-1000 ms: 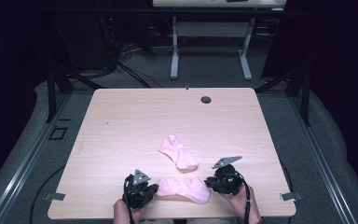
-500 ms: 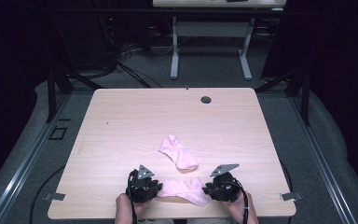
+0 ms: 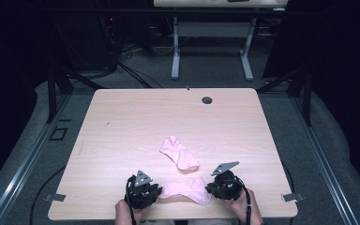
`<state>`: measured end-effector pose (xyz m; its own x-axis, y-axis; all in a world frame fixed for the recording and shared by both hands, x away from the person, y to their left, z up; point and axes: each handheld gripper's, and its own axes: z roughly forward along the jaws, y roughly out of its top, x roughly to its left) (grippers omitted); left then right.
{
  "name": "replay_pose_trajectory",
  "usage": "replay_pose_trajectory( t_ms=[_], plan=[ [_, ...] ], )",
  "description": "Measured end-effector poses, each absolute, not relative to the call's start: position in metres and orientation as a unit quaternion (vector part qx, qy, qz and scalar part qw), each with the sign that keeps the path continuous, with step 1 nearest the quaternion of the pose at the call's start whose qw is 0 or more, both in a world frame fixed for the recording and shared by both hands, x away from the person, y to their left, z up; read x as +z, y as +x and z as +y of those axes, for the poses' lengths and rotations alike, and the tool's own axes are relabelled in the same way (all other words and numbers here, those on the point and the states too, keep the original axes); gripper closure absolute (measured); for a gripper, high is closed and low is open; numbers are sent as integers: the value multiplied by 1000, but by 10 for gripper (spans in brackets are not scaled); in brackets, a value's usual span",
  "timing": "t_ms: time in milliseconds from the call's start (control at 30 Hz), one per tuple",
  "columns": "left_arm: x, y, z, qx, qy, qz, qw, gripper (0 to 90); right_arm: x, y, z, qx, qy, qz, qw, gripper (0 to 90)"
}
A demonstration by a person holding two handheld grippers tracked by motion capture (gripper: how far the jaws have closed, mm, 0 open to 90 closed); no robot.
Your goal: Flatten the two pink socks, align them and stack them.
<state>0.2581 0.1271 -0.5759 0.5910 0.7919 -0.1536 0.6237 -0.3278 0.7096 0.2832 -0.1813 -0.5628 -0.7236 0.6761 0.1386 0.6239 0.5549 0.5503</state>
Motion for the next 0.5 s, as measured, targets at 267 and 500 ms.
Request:
replay_pose_trajectory(
  t_ms=[267,500],
  plan=[
    [-556,264,136,140,794,436,401,342,-552,294,-194,339,382,859,36,483],
    [-541,286,109,144,828,384,383,317,-545,298,-211,357,414,835,62,249]
  ],
)
